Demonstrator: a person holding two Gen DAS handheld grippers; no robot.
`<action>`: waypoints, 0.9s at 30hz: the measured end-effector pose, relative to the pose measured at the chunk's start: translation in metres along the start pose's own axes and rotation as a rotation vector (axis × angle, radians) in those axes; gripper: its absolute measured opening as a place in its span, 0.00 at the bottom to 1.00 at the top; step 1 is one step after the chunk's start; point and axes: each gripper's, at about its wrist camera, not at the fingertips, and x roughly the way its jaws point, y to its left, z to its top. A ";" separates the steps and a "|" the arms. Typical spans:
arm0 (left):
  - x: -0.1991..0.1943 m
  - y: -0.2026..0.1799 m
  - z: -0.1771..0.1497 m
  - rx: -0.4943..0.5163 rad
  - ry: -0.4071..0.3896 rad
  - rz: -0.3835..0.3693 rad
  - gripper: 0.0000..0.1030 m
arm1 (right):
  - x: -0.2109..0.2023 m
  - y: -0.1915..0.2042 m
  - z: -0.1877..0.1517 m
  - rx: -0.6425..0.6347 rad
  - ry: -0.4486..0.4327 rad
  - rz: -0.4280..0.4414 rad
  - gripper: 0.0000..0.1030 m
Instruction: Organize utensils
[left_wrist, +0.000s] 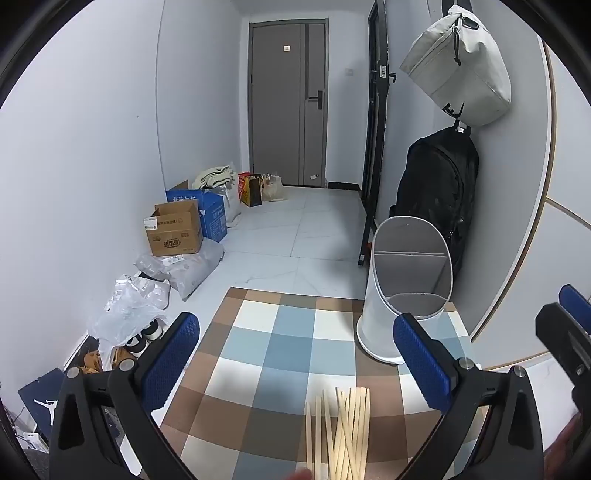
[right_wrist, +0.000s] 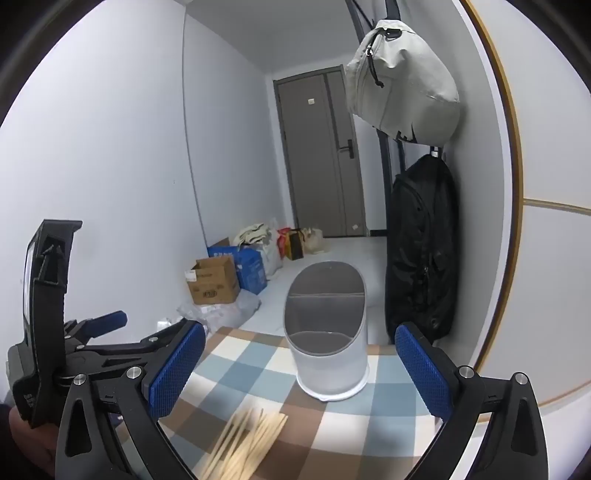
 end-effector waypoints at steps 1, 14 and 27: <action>0.002 0.000 0.002 0.005 0.012 -0.007 0.99 | 0.000 0.000 -0.001 0.003 0.001 0.002 1.00; 0.001 0.002 -0.003 0.012 0.009 -0.010 0.99 | -0.004 -0.003 0.005 0.013 -0.006 -0.006 1.00; 0.002 0.003 -0.006 0.014 0.010 -0.008 0.99 | -0.004 -0.001 0.004 0.008 -0.009 -0.007 1.00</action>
